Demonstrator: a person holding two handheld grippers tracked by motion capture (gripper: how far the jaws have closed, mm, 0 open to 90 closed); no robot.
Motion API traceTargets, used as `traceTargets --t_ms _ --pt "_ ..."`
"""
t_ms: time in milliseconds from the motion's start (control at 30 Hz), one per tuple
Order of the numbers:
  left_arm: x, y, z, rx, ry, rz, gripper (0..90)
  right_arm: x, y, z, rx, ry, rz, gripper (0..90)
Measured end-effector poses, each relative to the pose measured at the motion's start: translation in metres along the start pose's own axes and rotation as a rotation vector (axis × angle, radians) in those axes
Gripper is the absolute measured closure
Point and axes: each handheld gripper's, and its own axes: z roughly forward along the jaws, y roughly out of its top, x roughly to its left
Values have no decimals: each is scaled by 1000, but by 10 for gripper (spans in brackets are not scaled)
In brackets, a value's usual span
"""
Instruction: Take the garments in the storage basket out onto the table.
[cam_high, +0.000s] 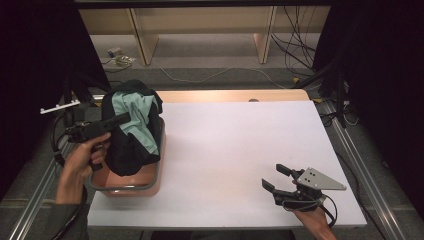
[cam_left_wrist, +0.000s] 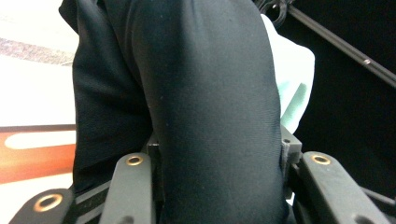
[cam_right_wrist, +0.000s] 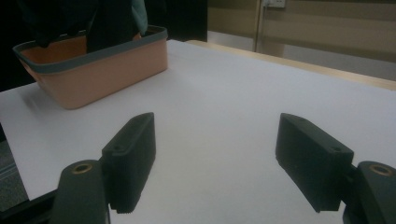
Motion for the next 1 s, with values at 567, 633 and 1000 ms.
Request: traceTargets --t_ms 567,633,1000 --pt "-29 10 -12 -86 -111 3 549 0 0 0 2 -1 1 294" --pt "-33 10 -10 -85 -134 7 548 0 0 0 3 -1 2 294" --pt "-54 12 4 -65 -197 24 549 0 0 1 4 -2 0 293"
